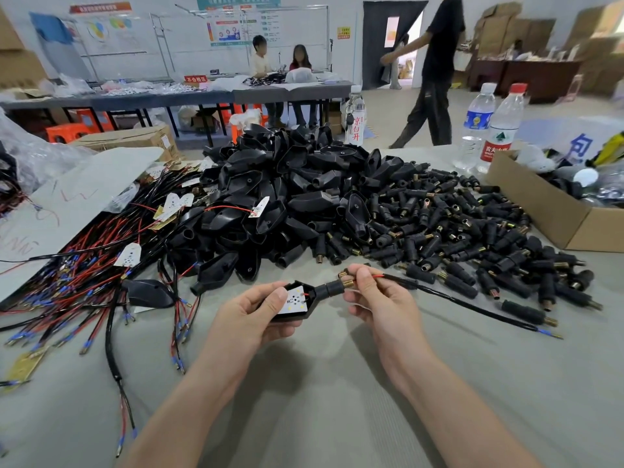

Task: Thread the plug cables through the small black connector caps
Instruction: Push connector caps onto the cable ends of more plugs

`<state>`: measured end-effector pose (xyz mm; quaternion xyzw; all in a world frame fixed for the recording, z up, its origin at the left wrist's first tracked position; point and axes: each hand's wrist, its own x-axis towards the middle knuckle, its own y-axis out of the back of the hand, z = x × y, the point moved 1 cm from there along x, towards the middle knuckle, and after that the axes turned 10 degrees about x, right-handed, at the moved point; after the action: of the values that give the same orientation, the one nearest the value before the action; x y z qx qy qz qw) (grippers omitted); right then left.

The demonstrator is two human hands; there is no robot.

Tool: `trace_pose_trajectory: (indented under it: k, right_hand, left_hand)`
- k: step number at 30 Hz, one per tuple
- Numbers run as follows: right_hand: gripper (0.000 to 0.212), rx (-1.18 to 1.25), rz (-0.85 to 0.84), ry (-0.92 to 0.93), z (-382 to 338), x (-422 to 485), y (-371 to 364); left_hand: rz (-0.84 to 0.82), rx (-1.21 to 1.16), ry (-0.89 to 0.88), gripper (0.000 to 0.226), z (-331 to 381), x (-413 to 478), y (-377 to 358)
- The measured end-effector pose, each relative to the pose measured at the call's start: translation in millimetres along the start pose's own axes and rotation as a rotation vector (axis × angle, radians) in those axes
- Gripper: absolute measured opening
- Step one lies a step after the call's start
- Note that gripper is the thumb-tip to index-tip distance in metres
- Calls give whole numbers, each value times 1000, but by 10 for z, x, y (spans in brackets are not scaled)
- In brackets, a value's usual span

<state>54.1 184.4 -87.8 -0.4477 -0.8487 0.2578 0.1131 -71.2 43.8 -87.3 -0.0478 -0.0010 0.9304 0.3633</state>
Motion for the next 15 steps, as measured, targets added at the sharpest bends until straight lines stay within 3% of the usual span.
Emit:
trace_pose_trajectory:
  k: [15]
  right_hand:
    - [27, 10, -9, -45, -79, -8, -15]
  left_hand:
    - [25, 45, -44, 16, -24, 48, 100]
